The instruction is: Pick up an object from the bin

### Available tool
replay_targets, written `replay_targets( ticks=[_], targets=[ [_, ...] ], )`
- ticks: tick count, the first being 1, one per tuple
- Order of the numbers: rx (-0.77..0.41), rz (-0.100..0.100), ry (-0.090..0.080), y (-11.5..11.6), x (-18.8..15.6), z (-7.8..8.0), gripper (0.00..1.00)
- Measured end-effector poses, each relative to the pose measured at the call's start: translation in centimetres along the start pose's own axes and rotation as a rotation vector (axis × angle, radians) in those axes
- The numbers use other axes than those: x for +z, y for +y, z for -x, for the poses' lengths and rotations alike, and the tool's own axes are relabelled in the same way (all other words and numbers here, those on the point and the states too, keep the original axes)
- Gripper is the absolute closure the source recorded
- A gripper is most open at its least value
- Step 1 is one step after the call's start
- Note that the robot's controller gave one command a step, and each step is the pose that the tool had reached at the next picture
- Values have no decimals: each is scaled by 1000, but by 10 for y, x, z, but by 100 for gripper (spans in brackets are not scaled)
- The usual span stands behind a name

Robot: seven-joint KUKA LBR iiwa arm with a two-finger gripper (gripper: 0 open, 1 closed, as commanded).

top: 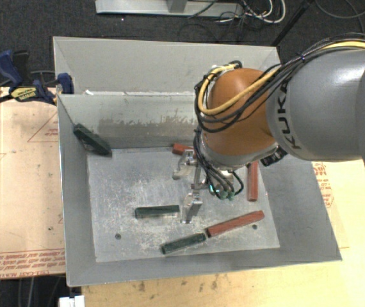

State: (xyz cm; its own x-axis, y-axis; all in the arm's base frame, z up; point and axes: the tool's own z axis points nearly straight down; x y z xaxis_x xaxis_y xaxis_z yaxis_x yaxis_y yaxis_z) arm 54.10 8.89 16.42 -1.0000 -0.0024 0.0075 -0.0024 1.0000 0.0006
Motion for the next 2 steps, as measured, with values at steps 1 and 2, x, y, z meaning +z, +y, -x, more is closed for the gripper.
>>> replay_targets(
  ticks=[1,2],
  targets=[
    [2,1,-8,0,-4,2,0],
    [103,3,-15,15,85,30,100]
  ],
)
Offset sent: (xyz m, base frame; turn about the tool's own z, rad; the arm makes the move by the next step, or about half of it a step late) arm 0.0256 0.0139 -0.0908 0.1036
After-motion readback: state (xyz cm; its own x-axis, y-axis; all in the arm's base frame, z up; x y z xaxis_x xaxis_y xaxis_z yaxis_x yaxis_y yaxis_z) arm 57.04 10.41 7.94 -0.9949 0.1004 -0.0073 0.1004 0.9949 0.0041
